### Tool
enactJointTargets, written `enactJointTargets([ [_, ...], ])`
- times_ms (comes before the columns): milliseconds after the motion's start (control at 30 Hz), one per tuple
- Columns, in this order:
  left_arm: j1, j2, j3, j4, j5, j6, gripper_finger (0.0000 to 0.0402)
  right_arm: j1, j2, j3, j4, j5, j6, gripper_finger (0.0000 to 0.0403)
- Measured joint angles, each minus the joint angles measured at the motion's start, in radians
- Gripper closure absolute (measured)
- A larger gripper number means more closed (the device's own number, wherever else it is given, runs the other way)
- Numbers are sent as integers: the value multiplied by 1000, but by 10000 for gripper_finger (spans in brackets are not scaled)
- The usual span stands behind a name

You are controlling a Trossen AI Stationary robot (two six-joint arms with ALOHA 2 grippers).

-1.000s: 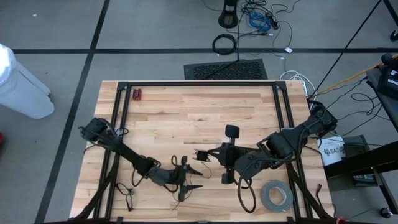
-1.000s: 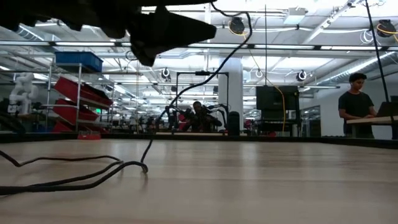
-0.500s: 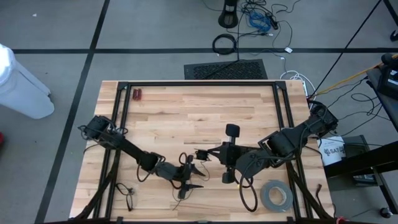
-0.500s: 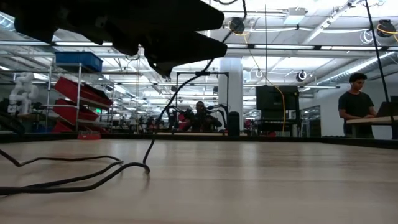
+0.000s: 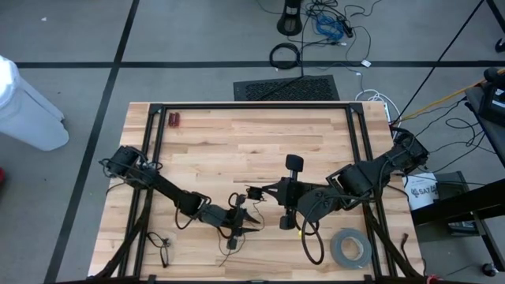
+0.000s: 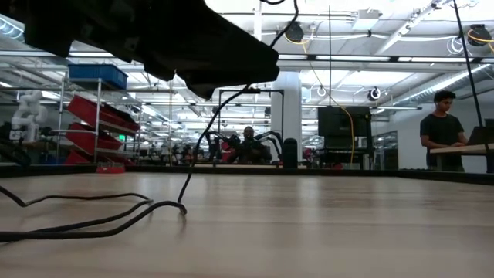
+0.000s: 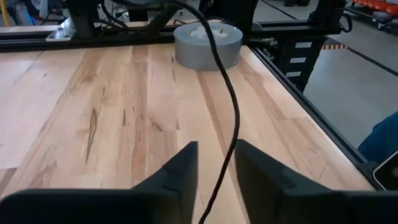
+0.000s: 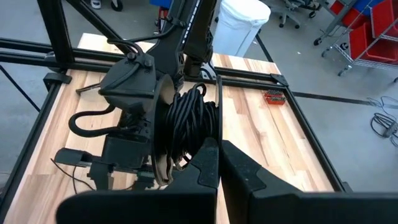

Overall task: Coil cords
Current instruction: Coil the black wire on the spool

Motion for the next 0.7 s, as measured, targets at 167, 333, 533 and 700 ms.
enactJointTargets([
  [167,0,0,0,2,-11,14,363,0,0,0,-1,0,0,403],
  [333,-2,0,0,-5,-39,22,393,0,0,0,-16,0,3,403],
  [533,-5,-111,0,-242,-117,20,398,10,0,0,-44,1,41,403],
  [700,-10,-289,0,-603,-226,-52,399,38,0,0,-85,0,93,403],
])
